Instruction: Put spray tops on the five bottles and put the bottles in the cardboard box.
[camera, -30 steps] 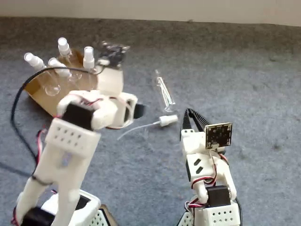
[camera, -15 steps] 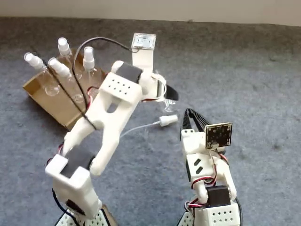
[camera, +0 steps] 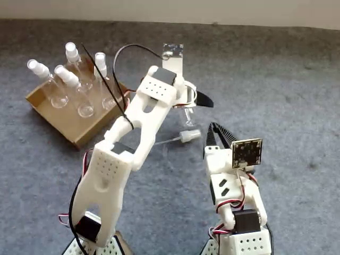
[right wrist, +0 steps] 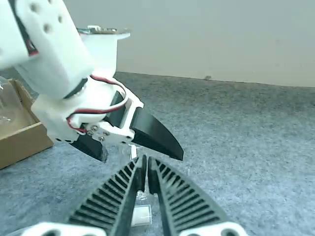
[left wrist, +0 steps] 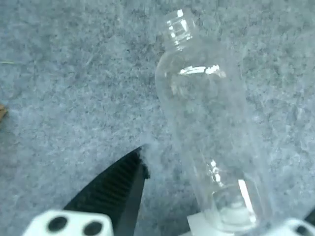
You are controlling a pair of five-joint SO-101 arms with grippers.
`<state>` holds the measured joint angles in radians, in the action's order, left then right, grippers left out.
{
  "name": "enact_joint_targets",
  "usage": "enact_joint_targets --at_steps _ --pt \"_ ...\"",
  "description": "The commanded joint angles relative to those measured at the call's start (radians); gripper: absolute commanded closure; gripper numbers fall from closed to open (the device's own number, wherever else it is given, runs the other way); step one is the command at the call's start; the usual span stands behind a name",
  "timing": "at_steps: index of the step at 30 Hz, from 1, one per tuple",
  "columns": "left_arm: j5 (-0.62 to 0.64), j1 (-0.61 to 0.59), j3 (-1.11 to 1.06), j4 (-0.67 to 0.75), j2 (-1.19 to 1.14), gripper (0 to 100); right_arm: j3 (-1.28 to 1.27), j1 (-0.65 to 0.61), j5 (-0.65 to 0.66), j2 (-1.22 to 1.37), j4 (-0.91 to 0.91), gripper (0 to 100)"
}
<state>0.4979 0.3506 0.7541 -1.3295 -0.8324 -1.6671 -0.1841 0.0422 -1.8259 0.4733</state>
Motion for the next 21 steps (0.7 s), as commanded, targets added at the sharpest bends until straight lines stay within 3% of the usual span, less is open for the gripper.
enact_joint_targets --at_steps 1,9,21 --pt "0.008 -0.015 0.180 -0.008 -0.082 61 -0.113 0.012 0.000 -0.005 0.002 99.0" --pt "0.006 -0.038 0.372 -0.100 -0.185 85 -0.113 0.010 0.000 -0.005 0.002 99.0" --pt "-0.031 -0.039 0.722 -0.428 -0.179 86 -0.113 0.008 0.000 -0.005 0.002 99.0"
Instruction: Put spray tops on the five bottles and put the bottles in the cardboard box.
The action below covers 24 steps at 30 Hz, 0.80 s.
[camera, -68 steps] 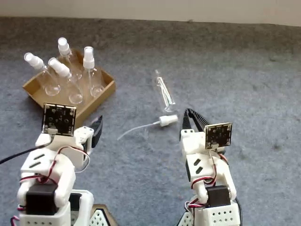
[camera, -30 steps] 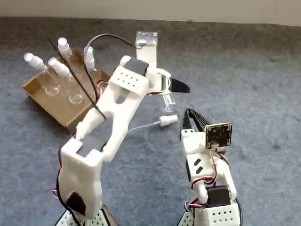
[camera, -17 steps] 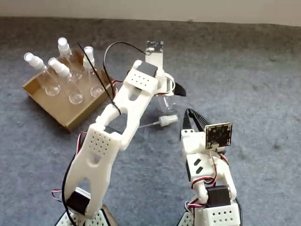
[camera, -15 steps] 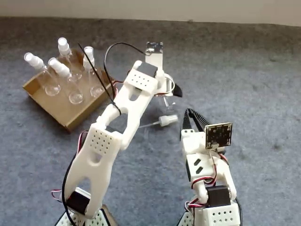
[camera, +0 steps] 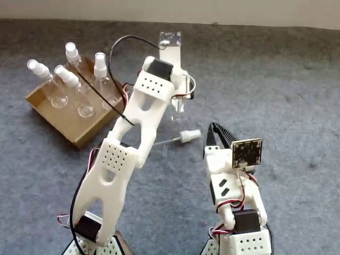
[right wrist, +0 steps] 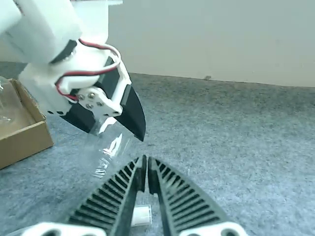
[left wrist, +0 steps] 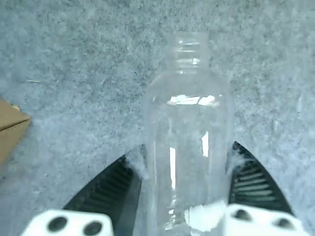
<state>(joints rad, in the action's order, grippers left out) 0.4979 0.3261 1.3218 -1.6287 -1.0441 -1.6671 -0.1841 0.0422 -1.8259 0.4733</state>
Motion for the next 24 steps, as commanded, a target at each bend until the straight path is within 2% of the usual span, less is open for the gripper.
enact_joint_targets --at_steps 1,5,7,10,14,24 --pt "-0.081 -0.018 0.183 -0.144 0.033 86 -0.113 0.008 0.000 -0.005 0.002 99.0" --pt "-0.327 -0.044 0.289 -0.147 0.033 86 -0.113 0.007 0.000 -0.005 0.002 99.0" --pt "-0.382 -0.044 0.332 -0.149 0.033 86 -0.113 0.007 0.000 -0.005 0.002 99.0" --pt "-0.382 -0.039 0.338 -0.150 0.073 86 -0.113 0.007 0.000 -0.005 0.002 99.0" --pt "-0.382 -0.018 0.242 -0.152 0.208 86 -0.113 0.007 0.000 -0.005 0.002 99.0" --pt "-0.390 0.018 -0.351 -0.147 0.619 86 -0.113 0.007 0.000 -0.005 0.002 99.0"
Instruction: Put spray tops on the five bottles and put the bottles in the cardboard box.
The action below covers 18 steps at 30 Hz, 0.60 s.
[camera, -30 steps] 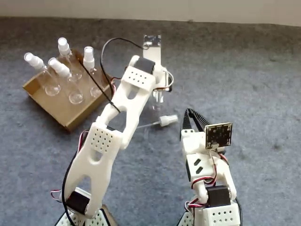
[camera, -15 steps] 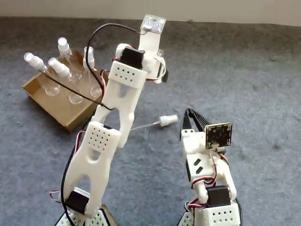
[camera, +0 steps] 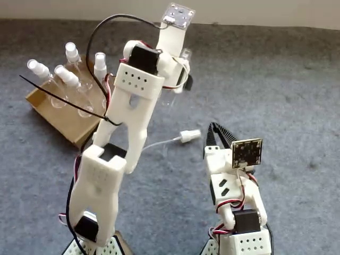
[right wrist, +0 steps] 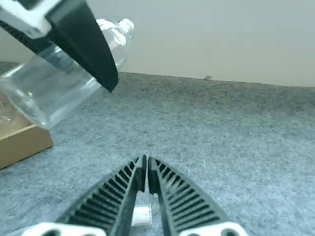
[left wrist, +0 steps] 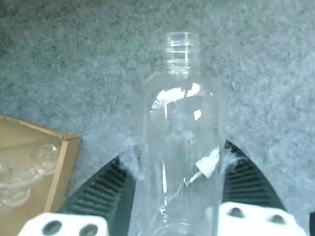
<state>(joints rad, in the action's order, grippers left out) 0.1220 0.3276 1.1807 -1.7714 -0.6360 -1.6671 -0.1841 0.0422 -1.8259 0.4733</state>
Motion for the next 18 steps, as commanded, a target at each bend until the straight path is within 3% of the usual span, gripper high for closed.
enact_joint_targets --at_steps 1,11,18 --pt "-0.014 0.016 -0.269 -0.005 0.251 86 -0.113 0.007 0.000 -0.005 0.002 99.0" --pt "-0.021 0.016 -0.699 -0.003 0.611 86 -0.113 0.007 0.000 -0.005 0.002 99.0" --pt "-0.258 0.015 -1.020 -0.003 0.920 86 -0.113 0.007 0.000 -0.005 0.002 99.0"
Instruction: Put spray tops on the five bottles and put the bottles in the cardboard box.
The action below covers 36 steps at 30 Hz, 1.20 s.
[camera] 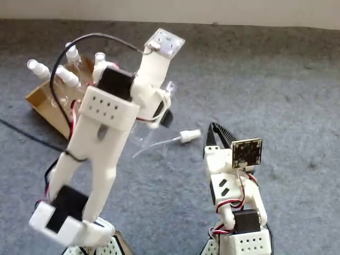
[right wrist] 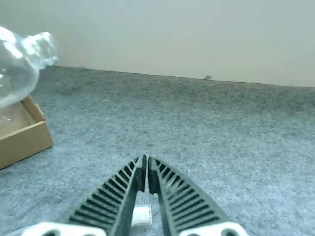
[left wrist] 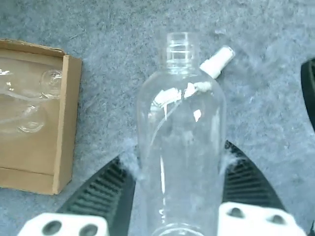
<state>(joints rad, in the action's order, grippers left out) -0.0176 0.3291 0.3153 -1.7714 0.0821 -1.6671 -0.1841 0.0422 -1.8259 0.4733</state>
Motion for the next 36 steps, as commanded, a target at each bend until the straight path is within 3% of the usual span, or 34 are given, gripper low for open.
enact_joint_targets --at_steps 1,9,20,27,32,36 --pt "-0.143 0.013 -0.217 -0.003 0.245 86 -0.113 0.007 0.000 -0.005 0.002 99.0" --pt "-0.359 0.013 -0.694 0.066 0.504 86 -0.113 0.007 0.000 -0.005 0.002 99.0" --pt "-0.431 -0.222 -1.300 0.629 0.693 86 -0.113 0.005 0.000 -0.005 0.015 99.0" --pt "-0.669 -0.231 -1.432 0.658 0.768 86 -0.113 0.005 0.000 -0.005 0.015 99.0" --pt "-0.770 -0.232 -1.491 0.654 0.768 82 -0.113 0.005 0.000 -0.005 0.015 99.0" --pt "-0.781 -0.232 -1.489 0.652 0.773 76 -0.113 0.005 0.000 -0.005 0.015 99.0"
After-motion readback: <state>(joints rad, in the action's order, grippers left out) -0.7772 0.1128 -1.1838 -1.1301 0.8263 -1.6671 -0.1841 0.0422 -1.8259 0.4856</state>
